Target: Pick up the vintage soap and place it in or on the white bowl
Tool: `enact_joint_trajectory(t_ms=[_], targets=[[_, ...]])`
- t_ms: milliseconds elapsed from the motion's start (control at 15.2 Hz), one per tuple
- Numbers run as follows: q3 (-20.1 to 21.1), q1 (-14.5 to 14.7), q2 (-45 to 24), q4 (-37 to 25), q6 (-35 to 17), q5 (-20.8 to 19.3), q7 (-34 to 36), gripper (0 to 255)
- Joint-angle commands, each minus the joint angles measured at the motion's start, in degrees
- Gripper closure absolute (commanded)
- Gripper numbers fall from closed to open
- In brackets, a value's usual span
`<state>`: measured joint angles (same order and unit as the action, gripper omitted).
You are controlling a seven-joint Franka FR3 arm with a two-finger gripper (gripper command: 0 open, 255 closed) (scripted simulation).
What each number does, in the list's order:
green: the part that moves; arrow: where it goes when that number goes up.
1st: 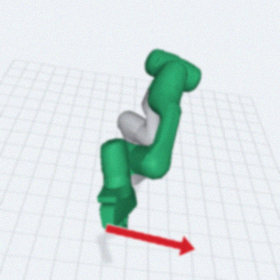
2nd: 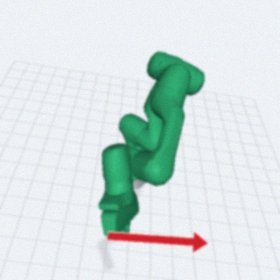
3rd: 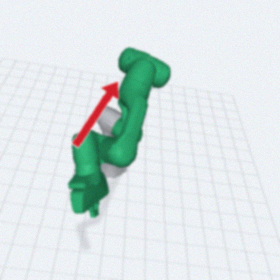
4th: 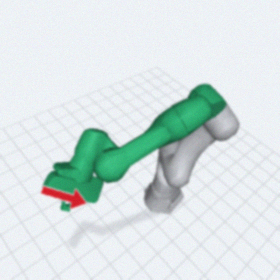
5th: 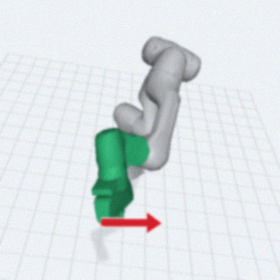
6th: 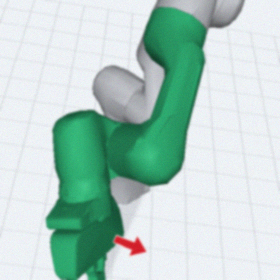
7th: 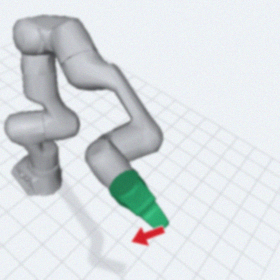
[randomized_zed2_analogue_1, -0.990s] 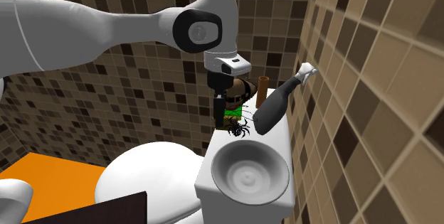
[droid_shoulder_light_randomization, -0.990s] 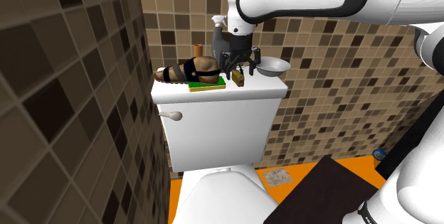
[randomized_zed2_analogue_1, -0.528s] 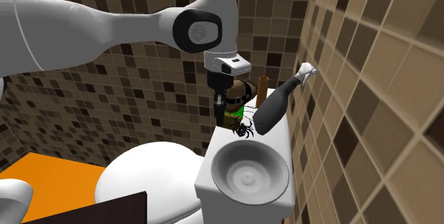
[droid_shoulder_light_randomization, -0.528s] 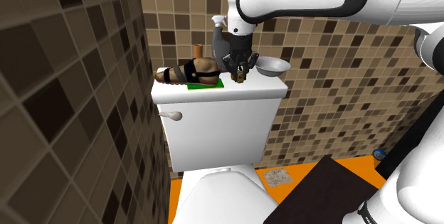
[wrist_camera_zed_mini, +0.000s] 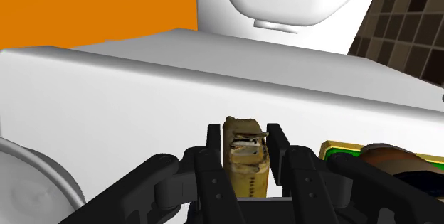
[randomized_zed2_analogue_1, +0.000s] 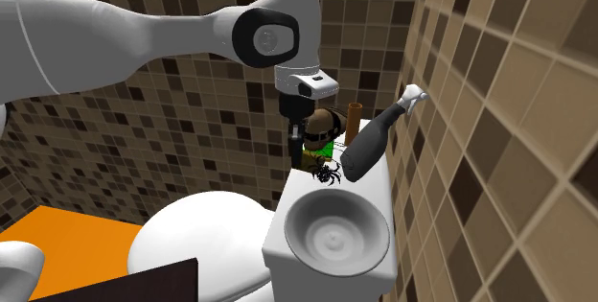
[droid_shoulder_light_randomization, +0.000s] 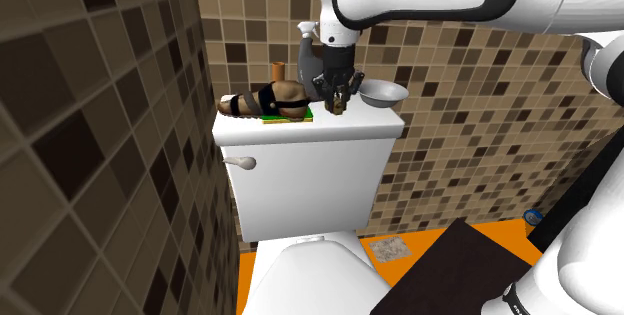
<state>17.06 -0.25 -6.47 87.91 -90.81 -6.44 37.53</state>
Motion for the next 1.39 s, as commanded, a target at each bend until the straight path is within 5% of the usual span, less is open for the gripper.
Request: enact_joint_trajectory(t_ms=[0,1320], targets=[[0.0,0.1,-0.3,-1.7,1.5,-0.1,-0.1,255],[0.8,2.9,-9.2,-30.1,21.3,-3.3,-0.2,255]])
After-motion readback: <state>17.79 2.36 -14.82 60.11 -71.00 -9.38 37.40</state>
